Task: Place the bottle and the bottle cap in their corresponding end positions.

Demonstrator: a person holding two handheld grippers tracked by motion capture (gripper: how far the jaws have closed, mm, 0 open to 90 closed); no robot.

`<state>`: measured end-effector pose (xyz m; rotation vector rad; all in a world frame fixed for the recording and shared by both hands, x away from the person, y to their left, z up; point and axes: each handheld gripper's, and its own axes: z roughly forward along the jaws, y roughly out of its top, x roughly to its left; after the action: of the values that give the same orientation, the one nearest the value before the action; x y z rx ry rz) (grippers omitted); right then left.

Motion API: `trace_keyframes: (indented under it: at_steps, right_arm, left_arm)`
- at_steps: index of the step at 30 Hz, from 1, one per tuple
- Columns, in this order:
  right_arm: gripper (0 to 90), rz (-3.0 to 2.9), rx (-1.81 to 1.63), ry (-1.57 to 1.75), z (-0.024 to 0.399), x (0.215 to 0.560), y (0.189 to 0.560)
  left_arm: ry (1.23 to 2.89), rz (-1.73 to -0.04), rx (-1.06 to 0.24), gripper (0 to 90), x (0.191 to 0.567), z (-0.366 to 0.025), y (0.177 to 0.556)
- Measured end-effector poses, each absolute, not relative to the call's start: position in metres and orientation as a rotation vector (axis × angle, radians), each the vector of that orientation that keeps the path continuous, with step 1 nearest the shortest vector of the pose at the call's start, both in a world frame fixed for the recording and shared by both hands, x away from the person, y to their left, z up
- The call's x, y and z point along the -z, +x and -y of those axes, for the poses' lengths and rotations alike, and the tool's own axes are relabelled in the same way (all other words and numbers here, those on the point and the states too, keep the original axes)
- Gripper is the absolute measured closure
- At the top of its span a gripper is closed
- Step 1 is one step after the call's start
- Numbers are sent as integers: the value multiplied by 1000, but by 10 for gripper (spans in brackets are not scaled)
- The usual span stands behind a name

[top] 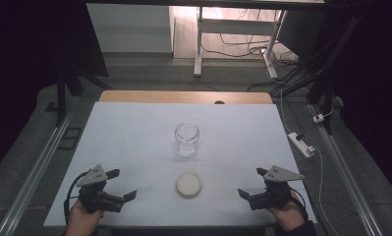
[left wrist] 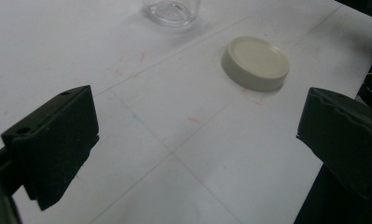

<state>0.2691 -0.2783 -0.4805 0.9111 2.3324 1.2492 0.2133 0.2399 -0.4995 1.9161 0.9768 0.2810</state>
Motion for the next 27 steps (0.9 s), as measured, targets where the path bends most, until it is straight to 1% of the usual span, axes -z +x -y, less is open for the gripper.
trace_keyframes:
  at_steps: [5,12,21,27]
  right_arm:
    - [0,-2300,-1224,960,292,483,264]
    - [0,-2285,-1185,1019,308,487,259]
    - [0,-2273,-1142,1088,320,492,254]
    - [0,-2265,-1128,1119,324,491,250]
  left_arm:
    - [1898,-1025,-294,0,504,-252,203]
    - [1915,-1083,-308,0,512,-262,194]
    - [1974,-1142,-313,0,519,-264,185]
    - [1963,-1207,-324,0,520,-269,181]
